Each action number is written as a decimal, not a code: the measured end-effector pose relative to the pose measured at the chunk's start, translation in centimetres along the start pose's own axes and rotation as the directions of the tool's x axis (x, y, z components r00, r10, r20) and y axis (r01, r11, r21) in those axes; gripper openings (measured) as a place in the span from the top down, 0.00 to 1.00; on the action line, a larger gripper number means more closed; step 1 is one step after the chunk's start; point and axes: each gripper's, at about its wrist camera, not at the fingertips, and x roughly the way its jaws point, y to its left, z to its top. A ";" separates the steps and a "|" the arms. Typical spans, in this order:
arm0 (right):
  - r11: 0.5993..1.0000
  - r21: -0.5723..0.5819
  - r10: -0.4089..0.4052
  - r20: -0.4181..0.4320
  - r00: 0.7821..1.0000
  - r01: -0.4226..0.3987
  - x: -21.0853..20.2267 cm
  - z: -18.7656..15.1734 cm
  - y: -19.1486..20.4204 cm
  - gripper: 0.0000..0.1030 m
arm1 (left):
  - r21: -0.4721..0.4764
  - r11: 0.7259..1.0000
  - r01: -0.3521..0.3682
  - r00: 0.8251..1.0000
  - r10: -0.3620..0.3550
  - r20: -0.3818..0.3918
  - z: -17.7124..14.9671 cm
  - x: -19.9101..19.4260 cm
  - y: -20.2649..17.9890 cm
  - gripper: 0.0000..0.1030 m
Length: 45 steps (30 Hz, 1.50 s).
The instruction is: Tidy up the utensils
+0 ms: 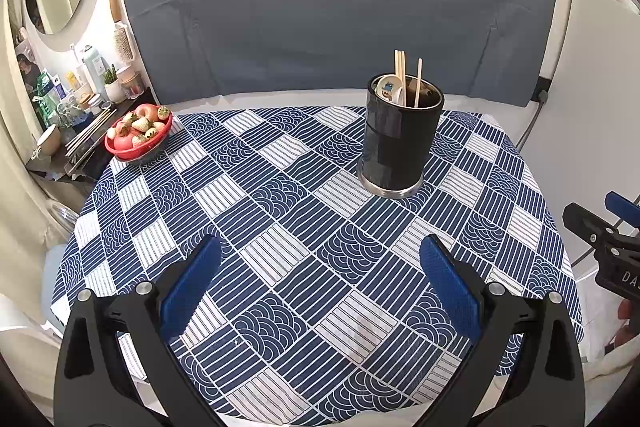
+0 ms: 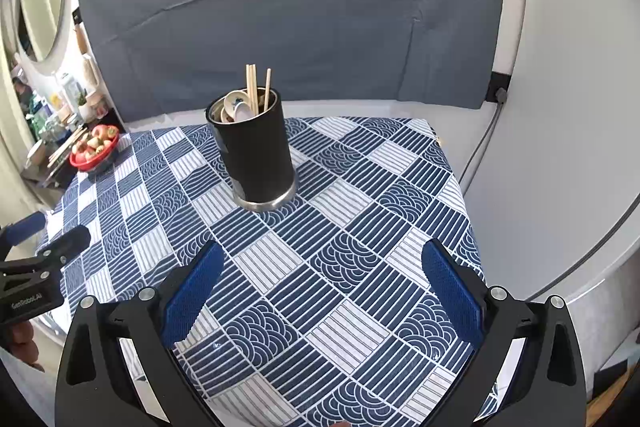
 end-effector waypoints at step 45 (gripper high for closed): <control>0.998 -0.060 0.033 0.006 0.999 -0.033 0.0 0.1 0.8 0.08 | -0.023 1.000 -0.005 1.000 0.004 -0.023 -0.1 0.3 0.3 0.06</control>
